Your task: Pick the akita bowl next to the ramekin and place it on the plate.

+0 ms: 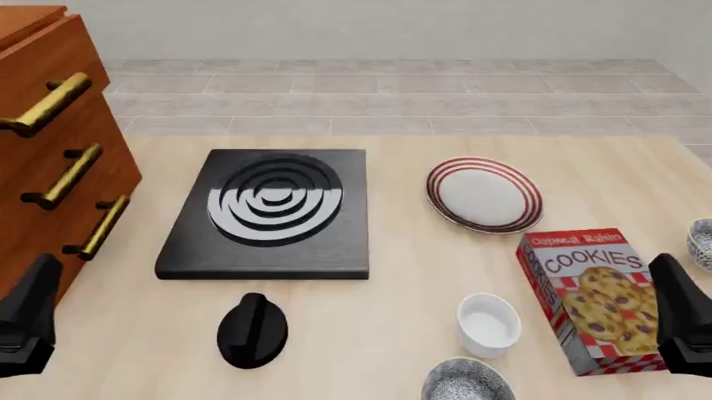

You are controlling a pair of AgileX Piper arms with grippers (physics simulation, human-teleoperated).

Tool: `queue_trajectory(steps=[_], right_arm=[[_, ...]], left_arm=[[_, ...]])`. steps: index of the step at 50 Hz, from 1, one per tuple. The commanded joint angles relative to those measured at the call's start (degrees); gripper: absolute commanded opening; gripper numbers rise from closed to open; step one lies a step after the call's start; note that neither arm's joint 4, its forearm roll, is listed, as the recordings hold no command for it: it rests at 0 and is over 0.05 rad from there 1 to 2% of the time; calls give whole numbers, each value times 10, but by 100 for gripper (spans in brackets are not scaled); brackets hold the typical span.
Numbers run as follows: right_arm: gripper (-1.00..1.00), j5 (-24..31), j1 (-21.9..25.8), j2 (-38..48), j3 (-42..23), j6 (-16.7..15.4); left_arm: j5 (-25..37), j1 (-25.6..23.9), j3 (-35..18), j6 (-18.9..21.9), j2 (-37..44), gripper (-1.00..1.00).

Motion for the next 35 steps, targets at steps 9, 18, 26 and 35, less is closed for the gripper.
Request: queue_trajectory(steps=[9, 18, 26, 35], right_arm=[[100, 1, 6, 3, -2, -1], [100, 3, 9, 4, -7, -6], [100, 10, 25, 15, -22, -17], [100, 35, 52, 46, -68, -26]], left_arm=[[0, 0, 0, 0, 0, 100], [0, 0, 0, 0, 0, 100], [0, 0, 0, 0, 0, 100], [0, 0, 0, 0, 0, 100]])
